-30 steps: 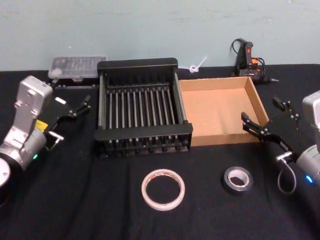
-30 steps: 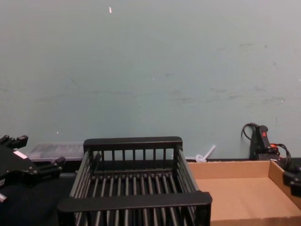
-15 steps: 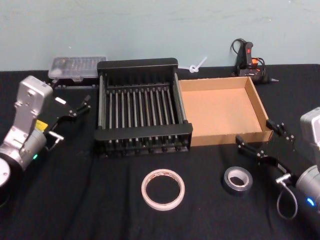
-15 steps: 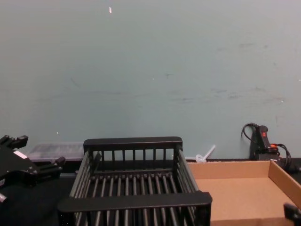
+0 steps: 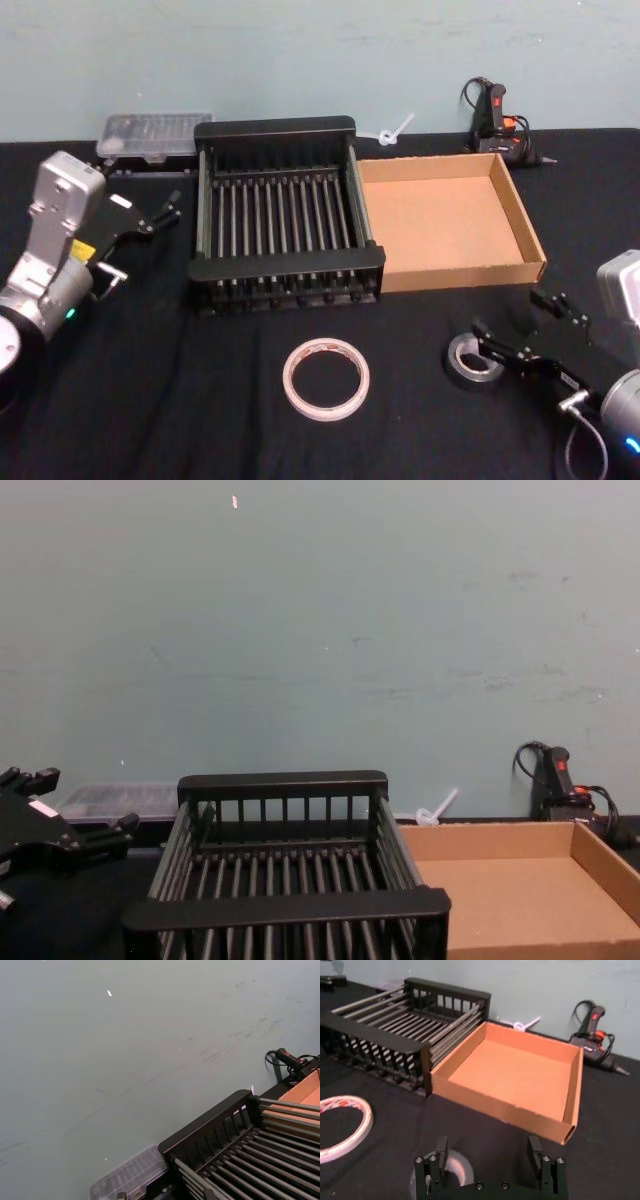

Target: Pick up the white tape and place it into the black box , Pick up the silver tape and place it into the brown box.

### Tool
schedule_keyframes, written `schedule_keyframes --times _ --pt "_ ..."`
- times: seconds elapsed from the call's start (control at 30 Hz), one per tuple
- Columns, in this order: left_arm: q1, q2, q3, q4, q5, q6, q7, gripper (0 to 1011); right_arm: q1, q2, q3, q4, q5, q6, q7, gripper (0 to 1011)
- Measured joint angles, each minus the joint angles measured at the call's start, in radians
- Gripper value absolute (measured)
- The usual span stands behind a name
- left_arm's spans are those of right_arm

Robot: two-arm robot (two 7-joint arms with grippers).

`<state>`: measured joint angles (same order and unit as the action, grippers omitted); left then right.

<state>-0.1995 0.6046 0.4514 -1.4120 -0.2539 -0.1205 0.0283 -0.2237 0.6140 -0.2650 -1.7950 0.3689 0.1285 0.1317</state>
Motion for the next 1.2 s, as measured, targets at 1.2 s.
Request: schedule_keyframes --times 1.2 --pt "0.0 0.0 0.0 0.0 0.0 0.0 0.0 1001 -0.006 -0.054 0.039 0.02 -0.058 0.104 0.082 1002"
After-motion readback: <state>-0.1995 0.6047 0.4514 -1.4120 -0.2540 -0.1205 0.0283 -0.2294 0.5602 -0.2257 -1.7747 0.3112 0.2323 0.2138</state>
